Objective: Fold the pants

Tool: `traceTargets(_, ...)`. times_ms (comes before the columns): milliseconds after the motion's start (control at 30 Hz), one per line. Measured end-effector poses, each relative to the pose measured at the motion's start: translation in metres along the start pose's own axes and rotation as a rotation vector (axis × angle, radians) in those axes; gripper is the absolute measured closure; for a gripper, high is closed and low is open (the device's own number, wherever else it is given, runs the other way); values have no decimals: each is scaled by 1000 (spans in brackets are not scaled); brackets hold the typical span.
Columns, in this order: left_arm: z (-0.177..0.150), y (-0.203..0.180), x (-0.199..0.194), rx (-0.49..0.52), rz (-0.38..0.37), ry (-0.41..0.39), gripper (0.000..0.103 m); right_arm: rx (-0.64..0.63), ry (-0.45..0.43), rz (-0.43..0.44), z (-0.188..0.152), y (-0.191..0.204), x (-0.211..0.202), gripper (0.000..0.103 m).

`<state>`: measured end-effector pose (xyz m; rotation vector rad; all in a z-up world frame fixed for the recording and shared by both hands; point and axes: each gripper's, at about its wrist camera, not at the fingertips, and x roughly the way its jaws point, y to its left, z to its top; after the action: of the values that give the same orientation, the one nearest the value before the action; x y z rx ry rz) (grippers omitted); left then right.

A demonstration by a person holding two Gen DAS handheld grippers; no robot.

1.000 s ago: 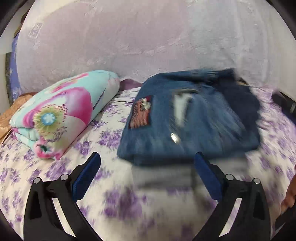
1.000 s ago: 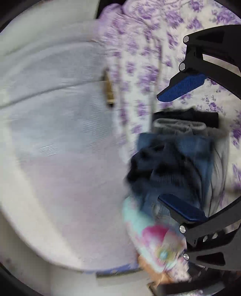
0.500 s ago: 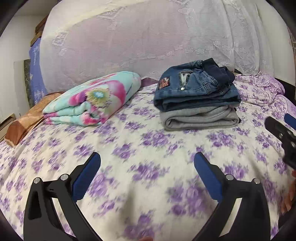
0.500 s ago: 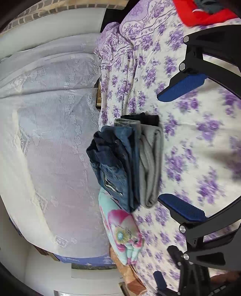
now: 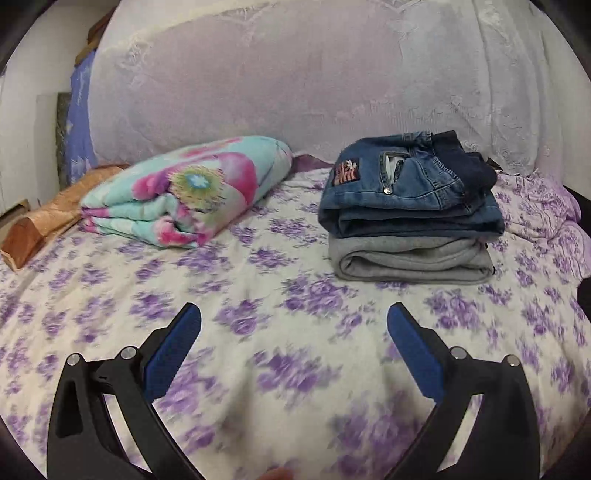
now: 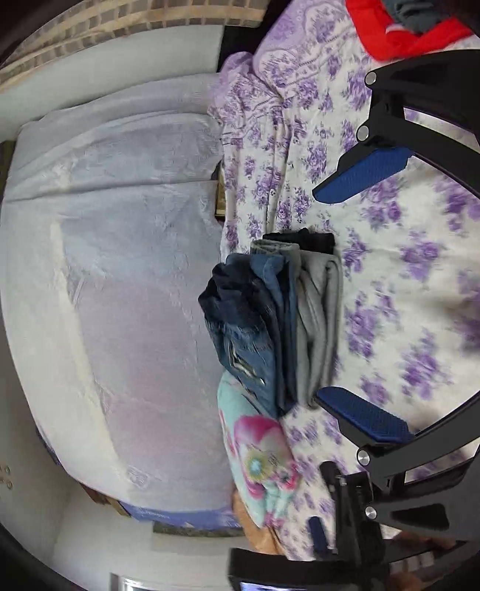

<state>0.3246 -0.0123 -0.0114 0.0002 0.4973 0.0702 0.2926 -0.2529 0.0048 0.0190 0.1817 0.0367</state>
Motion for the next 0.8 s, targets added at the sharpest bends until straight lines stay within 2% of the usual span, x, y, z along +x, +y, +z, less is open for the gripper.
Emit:
traceTargets(167,10,-18,31,58,17,3,5,81,49,6,8,-10,50,3)
traceTargets(267,17,-26,48,79,3,19,5,76,83,23,12,-4,79,3)
traceTargets(400,28,-36,72,95,2,44,5,52,68,-2,19,4,103,3)
traceTargets(467,31,-40,84,101,-6,65,5,46,88,11,20,5,116,3)
traceTargets(533,32,-42,94,106,-17,104,5,60,147,10,18,2,130,3)
traceTargets(600,32,-42,100,104,-10,140,5,98,245,11,13,-5,148,3)
traceTargets(667,31,-40,100,98,-12,141,5,138,285,13,10,-12,154,3)
traceTargets(733,31,-39,95,98,-22,121,5,152,250,14,11,-14,148,3)
traceTargets(800,29,-39,84,105,-19,87,5,127,169,-25,14,-9,127,3)
